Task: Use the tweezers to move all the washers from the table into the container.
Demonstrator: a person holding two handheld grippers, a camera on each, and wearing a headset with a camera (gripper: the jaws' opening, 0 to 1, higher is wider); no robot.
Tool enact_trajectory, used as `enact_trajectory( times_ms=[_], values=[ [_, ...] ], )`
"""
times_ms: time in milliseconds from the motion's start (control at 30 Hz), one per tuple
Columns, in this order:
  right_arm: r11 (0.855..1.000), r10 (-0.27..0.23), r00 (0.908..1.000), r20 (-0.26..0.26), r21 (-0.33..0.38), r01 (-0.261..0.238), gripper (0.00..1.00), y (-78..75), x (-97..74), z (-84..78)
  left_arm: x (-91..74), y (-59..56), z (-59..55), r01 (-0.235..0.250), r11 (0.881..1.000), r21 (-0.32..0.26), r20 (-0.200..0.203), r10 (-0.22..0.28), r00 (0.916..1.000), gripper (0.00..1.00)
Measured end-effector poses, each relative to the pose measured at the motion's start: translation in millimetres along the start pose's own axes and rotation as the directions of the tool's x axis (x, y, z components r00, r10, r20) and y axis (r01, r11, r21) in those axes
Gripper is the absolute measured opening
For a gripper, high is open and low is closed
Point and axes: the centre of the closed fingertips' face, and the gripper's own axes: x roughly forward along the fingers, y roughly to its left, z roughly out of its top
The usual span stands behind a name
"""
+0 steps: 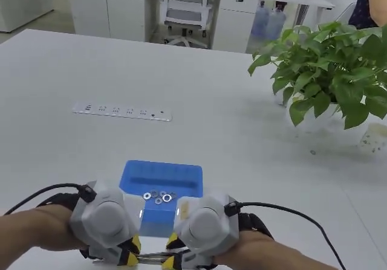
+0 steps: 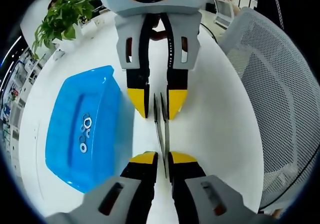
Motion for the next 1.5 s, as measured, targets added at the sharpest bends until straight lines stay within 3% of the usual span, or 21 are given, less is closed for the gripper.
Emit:
enact_trajectory(
  times_ms=[167, 367, 500, 600, 667, 800, 1000, 1067, 1200, 1367, 1500],
  values=[
    [0.999, -0.041, 0.999, 0.02, -0.003, 0.041, 0.23, -2.3, -11.3, 0.2, -8.8, -1.2, -2.9, -0.023, 0.999, -0.037, 0.009, 0.023, 0.9997, 0.23],
    [0.992, -0.108, 0.9904, 0.086, 0.068, 0.102, 0.31, -13.3, -33.2, 4.5, -29.1, -3.9, 0.5, -0.044, 0.989, -0.142, 0.087, 0.057, 0.9946, 0.32],
    [0.978, -0.175, 0.9736, 0.146, 0.141, 0.155, 0.37, -25.1, -54.7, 6.7, -44.6, -0.9, 2.9, -0.073, 0.98, -0.187, 0.131, 0.099, 0.9865, 0.42],
    [0.957, -0.238, 0.953, 0.188, 0.215, 0.197, 0.44, -34.0, -73.1, 4.9, -58.2, 1.8, 3.9, -0.096, 0.969, -0.226, 0.164, 0.135, 0.9771, 0.5],
    [0.947, -0.268, 0.9458, 0.183, 0.232, 0.224, 0.48, -36.9, -83.0, -2.0, -64.9, 2.7, 4.3, -0.111, 0.965, -0.238, 0.176, 0.155, 0.9721, 0.54],
    [0.928, -0.307, 0.9341, 0.183, 0.277, 0.251, 0.56, -40.5, -96.7, -15.4, -78.8, 4.6, 6.4, -0.139, 0.948, -0.285, 0.221, 0.207, 0.953, 0.63],
    [0.907, -0.334, 0.9251, 0.18, 0.327, 0.264, 0.7, -42.0, -109.7, -31.4, -88.8, 7.5, 0.1, -0.158, 0.928, -0.337, 0.252, 0.25, 0.9347, 0.77],
    [0.904, -0.336, 0.9235, 0.184, 0.339, 0.262, 0.76, -41.6, -112.2, -34.0, -89.3, 6.7, -0.1, -0.155, 0.924, -0.351, 0.257, 0.254, 0.9325, 0.83],
    [0.904, -0.333, 0.9248, 0.184, 0.342, 0.257, 0.85, -38.4, -114.7, -38.8, -90.2, 6.9, -0.1, -0.171, 0.92, -0.352, 0.25, 0.268, 0.9303, 0.92],
    [0.909, -0.317, 0.9324, 0.175, 0.335, 0.246, 0.96, -32.5, -113.2, -47.7, -97.0, 12.6, 7.9, -0.178, 0.912, -0.368, 0.279, 0.292, 0.9147, 0.99],
    [0.906, -0.319, 0.9291, 0.186, 0.347, 0.242, 1.0, -31.1, -114.8, -49.3, -99.1, 16.4, 10.0, -0.18, 0.909, -0.375, 0.293, 0.3, 0.9077, 0.99]
  ],
)
